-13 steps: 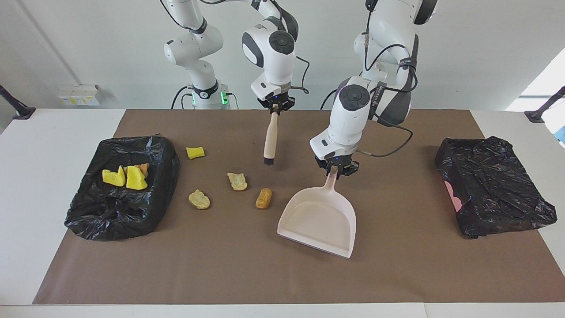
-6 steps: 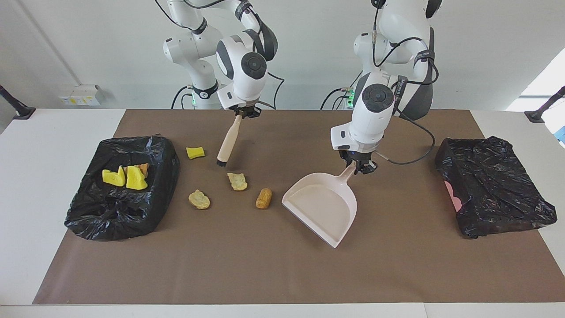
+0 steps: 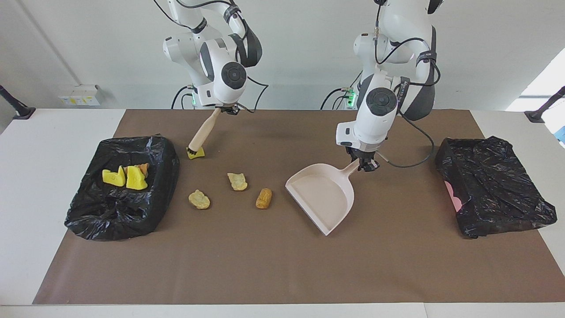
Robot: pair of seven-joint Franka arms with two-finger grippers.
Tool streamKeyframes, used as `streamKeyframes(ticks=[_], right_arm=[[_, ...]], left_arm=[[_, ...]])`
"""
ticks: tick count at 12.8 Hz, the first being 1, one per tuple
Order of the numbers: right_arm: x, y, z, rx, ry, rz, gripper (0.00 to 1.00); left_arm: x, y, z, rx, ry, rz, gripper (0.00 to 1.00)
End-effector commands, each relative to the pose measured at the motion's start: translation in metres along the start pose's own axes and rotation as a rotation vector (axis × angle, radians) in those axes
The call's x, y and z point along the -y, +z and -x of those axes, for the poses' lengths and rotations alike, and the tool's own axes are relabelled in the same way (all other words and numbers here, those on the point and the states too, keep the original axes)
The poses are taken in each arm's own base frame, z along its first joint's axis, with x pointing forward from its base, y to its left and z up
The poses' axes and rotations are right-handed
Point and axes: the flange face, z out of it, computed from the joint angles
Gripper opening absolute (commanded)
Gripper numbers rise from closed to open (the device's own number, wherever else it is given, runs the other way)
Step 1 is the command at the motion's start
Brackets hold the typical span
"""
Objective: Sweep and dump trash in bin
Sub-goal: 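Grasp the dustpan with the left gripper and pull it nearer the robot, then grasp the brush with the right gripper and move it toward the trash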
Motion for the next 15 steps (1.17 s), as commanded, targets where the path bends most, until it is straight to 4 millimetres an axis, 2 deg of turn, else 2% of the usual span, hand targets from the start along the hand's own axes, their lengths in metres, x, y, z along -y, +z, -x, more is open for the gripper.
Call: streamKeyframes(ticks=[1, 2, 4, 5, 7, 9, 12, 15], right_arm=[[-0.034, 0.051, 0.021, -0.072, 0.052, -0.034, 0.00], [-0.044, 0.069, 0.029, -0.095, 0.047, -0.055, 0.00], [-0.047, 0.082, 0.025, -0.111, 0.032, -0.086, 0.00], [-0.041, 0.086, 0.020, -0.130, 0.025, -0.115, 0.00], [-0.021, 0.087, 0.013, -0.146, -0.010, -0.162, 0.00], [0.000, 0.066, 0.007, -0.172, -0.061, -0.218, 0.00], [0.039, 0.016, 0.004, -0.189, -0.118, -0.259, 0.00], [0.074, -0.027, 0.014, -0.175, -0.153, -0.322, 0.00]], left_arm=[[-0.011, 0.001, 0.017, -0.006, 0.128, -0.026, 0.00], [-0.013, 0.004, 0.019, 0.000, 0.162, -0.023, 0.00], [-0.016, 0.007, 0.023, 0.002, 0.191, -0.025, 0.00], [-0.019, 0.008, 0.025, 0.000, 0.205, -0.029, 0.00], [-0.030, 0.026, 0.025, 0.017, 0.225, -0.017, 0.00], [-0.030, 0.025, 0.024, 0.001, 0.224, -0.031, 0.00], [-0.031, 0.025, 0.024, 0.000, 0.217, -0.032, 0.00], [-0.032, 0.026, 0.024, 0.001, 0.204, -0.031, 0.00]])
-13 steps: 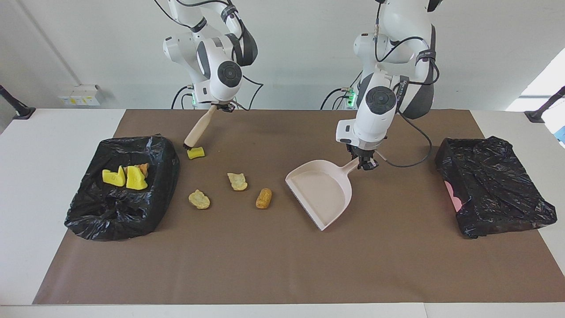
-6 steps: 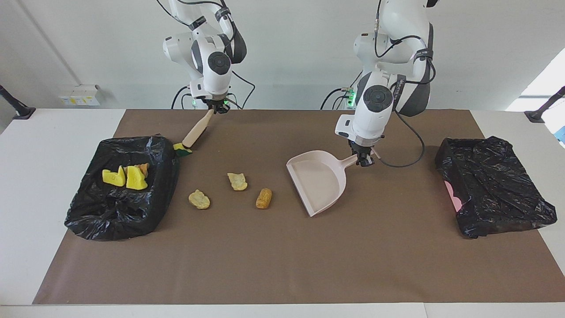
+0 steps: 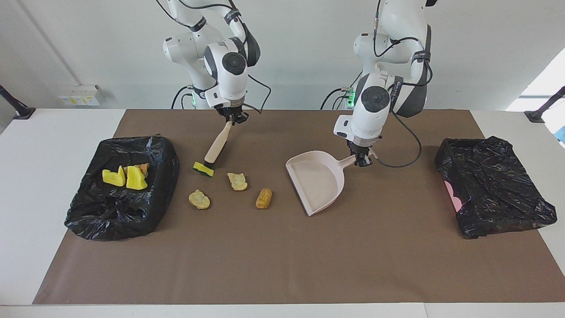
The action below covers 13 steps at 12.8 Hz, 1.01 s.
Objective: Sweep and dump trash in bin
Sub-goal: 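Grasp the brush with the right gripper and move it toward the trash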
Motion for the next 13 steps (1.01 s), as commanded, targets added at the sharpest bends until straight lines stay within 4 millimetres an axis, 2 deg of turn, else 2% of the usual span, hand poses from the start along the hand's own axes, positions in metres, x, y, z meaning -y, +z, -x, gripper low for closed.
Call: streamKeyframes(ticks=[1, 3, 4, 6, 8, 10, 13], right_arm=[[0.046, -0.031, 0.003, 0.019, -0.061, -0.048, 0.00], [0.051, -0.065, -0.006, 0.023, -0.070, -0.052, 0.00], [0.048, -0.072, -0.012, 0.030, -0.073, -0.022, 0.00], [0.035, -0.073, -0.032, -0.013, -0.118, 0.052, 0.00], [0.013, -0.068, -0.061, -0.051, -0.187, 0.114, 0.00], [0.001, -0.066, -0.078, -0.091, -0.244, 0.156, 0.00], [-0.042, -0.051, -0.135, -0.094, -0.308, 0.124, 0.00]], left_arm=[[-0.010, -0.005, 0.004, -0.006, 0.002, -0.032, 0.00], [-0.010, -0.005, 0.004, -0.006, -0.008, -0.032, 0.00], [-0.010, -0.005, 0.004, -0.006, -0.009, -0.032, 0.00], [-0.010, -0.005, 0.004, -0.008, -0.009, -0.033, 0.00], [-0.012, -0.003, 0.006, -0.008, -0.009, -0.035, 0.00], [-0.012, -0.003, 0.006, -0.008, -0.012, -0.035, 0.00], [-0.012, -0.002, 0.006, -0.007, -0.015, -0.034, 0.00]])
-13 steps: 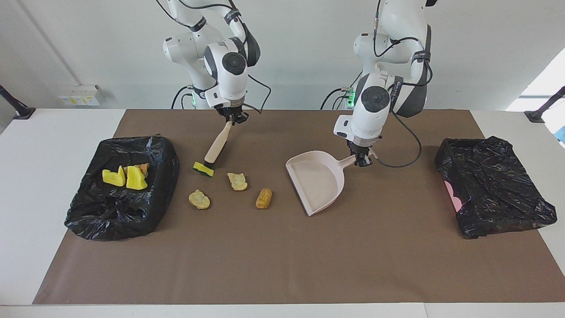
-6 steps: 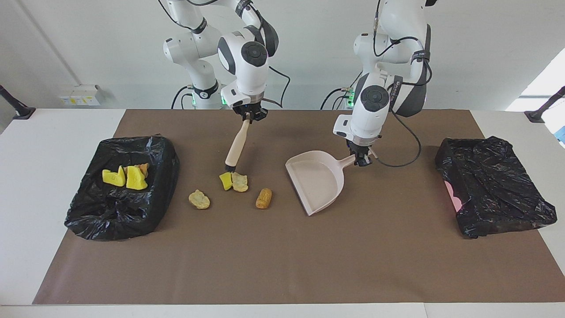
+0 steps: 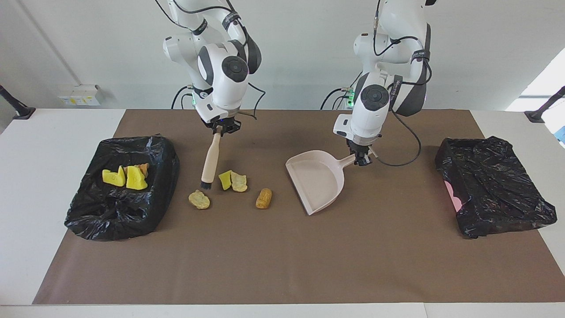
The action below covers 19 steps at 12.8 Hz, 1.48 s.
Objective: Sweep and dump trash in bin
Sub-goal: 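Grasp the brush with the right gripper and move it toward the trash, then sweep the trash pieces into the dustpan with the right gripper's brush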
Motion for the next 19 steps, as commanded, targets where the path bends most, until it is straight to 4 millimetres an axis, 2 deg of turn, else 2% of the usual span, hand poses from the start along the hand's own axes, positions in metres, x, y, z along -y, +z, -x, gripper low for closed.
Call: streamKeyframes(ticks=[1, 3, 7, 10, 12, 14, 16, 19], right_arm=[[-0.045, 0.018, -0.037, -0.030, -0.059, -0.035, 0.00], [-0.053, 0.022, -0.047, -0.063, -0.117, -0.054, 0.00], [-0.096, 0.041, -0.074, -0.117, -0.209, -0.088, 0.00], [-0.100, 0.065, -0.081, -0.128, -0.213, -0.104, 0.00], [-0.095, 0.075, -0.083, -0.111, -0.222, -0.106, 0.00], [-0.076, 0.077, -0.077, -0.100, -0.247, -0.104, 0.00], [-0.051, 0.073, -0.065, -0.091, -0.271, -0.107, 0.00], [-0.008, 0.073, -0.049, -0.072, -0.205, -0.138, 0.00]], left_arm=[[-0.008, -0.003, 0.005, -0.005, -0.027, -0.028, 0.00], [-0.009, -0.003, 0.005, -0.004, -0.030, -0.027, 0.00], [-0.010, -0.001, 0.005, -0.003, -0.028, -0.028, 0.00], [-0.011, 0.003, 0.008, -0.010, -0.032, -0.032, 0.00], [-0.013, 0.001, 0.007, -0.014, -0.031, -0.037, 0.00], [-0.012, 0.002, 0.008, -0.011, -0.034, -0.035, 0.00], [-0.014, 0.003, 0.008, -0.010, -0.032, -0.034, 0.00], [-0.014, 0.002, 0.007, -0.011, -0.031, -0.035, 0.00]])
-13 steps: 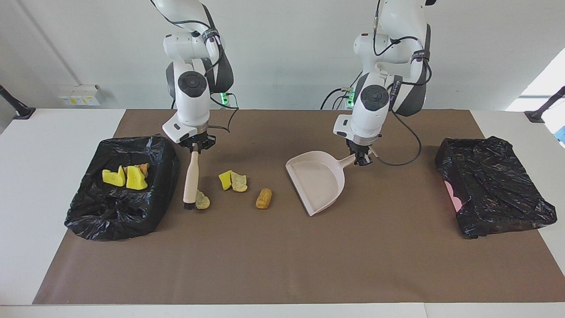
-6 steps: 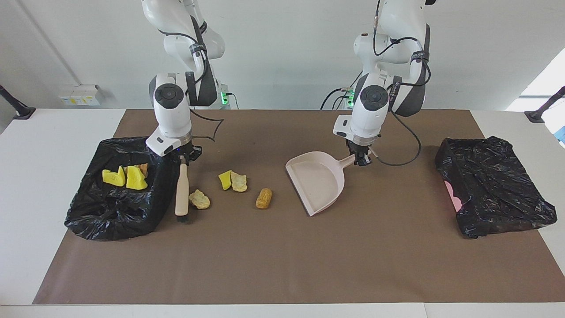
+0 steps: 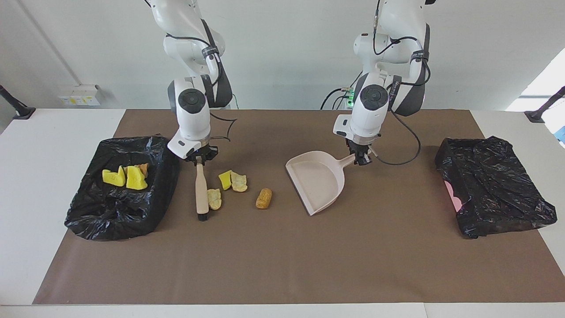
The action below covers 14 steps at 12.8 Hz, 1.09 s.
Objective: Sweep and dump trash in bin
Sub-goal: 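Sweep the trash pieces into the dustpan with the right gripper's brush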
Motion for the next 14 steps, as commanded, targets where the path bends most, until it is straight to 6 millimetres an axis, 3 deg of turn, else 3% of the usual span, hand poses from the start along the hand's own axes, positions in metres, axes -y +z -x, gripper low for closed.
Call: streamKeyframes(ticks=[1, 4, 8, 11, 14], right_arm=[[0.034, -0.003, 0.008, 0.001, 0.042, -0.052, 0.00], [0.087, -0.016, 0.003, 0.000, -0.002, -0.109, 0.00], [0.150, -0.024, -0.018, 0.004, -0.053, -0.171, 0.00], [0.200, -0.042, -0.013, 0.004, -0.088, -0.262, 0.00], [0.245, -0.056, 0.006, 0.011, -0.117, -0.360, 0.00]], left_arm=[[-0.010, -0.004, 0.006, -0.006, -0.007, -0.028, 0.00], [-0.016, 0.000, 0.011, -0.001, -0.005, -0.027, 0.00], [-0.022, 0.005, 0.013, -0.014, 0.002, -0.042, 0.00], [-0.022, 0.005, 0.013, -0.015, 0.000, -0.043, 0.00], [-0.022, 0.006, 0.013, -0.014, 0.001, -0.042, 0.00]])
